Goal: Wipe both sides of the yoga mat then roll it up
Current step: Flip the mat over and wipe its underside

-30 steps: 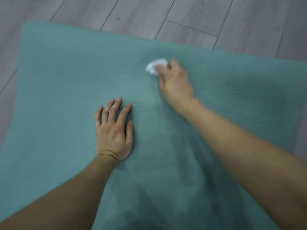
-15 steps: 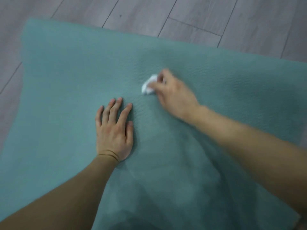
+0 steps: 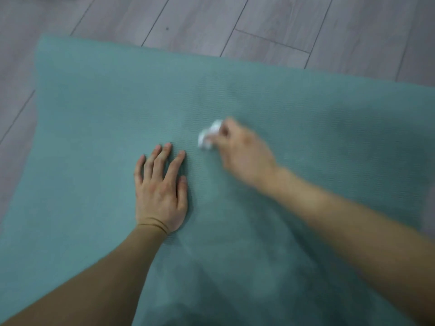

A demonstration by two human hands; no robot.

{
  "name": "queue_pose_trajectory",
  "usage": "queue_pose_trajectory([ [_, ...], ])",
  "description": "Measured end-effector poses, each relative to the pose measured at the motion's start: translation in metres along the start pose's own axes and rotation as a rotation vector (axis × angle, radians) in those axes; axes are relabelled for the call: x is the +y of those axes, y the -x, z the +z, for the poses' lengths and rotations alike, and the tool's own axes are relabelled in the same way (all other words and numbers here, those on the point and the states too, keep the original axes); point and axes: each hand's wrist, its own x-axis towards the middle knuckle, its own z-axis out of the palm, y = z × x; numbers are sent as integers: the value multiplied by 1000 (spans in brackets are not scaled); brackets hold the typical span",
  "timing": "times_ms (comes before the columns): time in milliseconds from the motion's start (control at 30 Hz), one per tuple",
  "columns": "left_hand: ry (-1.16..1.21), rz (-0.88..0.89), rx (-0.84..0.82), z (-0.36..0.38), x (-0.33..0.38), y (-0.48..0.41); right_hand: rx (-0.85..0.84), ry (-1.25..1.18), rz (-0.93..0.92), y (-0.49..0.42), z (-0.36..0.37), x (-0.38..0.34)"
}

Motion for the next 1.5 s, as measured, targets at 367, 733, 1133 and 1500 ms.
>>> queue_pose_trajectory([
  [367,15,2,-2,1,-2,0,-8,-82,216,103,-9,-22],
  [733,-22,-67,50,-1,3,3,82,-141,192,-9,26,-31],
  [1133,-88,-402,62,-6,-42,12,210,112,364,-144,-3,40],
  [1500,-83,-392,86,-5,-46,14,-108,100,-102,-137,9,24],
])
